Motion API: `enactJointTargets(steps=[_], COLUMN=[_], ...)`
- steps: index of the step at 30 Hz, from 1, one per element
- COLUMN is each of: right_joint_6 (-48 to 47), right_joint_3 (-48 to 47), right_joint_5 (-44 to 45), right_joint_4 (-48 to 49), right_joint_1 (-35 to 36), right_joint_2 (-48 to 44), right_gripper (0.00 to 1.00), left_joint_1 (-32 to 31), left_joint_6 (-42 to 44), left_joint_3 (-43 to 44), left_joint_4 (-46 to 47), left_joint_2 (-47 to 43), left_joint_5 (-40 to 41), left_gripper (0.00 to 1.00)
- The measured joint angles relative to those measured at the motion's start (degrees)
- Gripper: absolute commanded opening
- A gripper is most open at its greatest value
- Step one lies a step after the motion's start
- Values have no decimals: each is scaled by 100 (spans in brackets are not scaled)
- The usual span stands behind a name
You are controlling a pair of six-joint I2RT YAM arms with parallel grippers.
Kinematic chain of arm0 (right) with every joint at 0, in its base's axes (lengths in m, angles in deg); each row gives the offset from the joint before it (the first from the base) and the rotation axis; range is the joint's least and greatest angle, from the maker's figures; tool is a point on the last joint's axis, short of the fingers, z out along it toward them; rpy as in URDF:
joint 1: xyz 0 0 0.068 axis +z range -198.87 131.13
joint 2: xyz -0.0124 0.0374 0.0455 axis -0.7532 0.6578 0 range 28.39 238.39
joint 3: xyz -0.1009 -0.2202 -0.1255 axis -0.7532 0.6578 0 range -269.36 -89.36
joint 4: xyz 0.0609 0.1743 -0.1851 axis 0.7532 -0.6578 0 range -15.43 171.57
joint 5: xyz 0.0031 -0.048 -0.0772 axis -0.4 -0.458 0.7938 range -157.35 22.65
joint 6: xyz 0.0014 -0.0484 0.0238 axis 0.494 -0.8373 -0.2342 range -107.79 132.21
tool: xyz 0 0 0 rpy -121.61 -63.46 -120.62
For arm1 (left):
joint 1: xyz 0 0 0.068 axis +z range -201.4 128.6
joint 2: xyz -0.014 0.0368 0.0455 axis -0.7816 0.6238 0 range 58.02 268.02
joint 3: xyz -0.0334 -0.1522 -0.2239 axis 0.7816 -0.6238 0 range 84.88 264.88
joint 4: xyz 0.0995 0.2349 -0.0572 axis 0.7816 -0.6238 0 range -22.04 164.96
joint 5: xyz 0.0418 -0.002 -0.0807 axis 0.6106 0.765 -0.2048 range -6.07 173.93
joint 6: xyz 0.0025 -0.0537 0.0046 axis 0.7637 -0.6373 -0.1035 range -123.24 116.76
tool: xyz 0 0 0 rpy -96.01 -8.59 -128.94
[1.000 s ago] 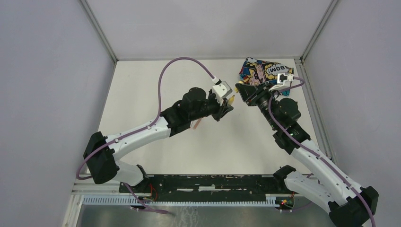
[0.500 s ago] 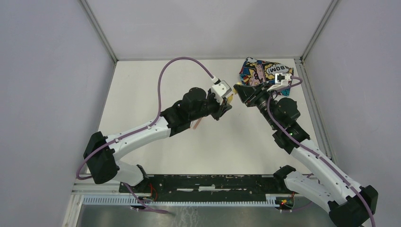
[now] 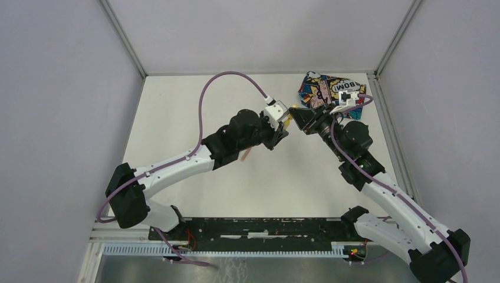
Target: Insert the pens into the pen caps
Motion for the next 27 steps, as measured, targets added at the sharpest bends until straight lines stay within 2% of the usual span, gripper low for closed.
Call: enactJointTargets(steps=[27], right_joint_6=[-546], right_joint_3=[162], right_joint_5=[-330], right_joint_4=[199], right_joint_1=[111], right_joint_2=[195], right_gripper=[7], left_joint_1=[0], left_joint_6=[-2], left_joint_3=[-2], left_joint_4=[-85], left_joint_2=[0], left_joint_5=[223], left_gripper=[2])
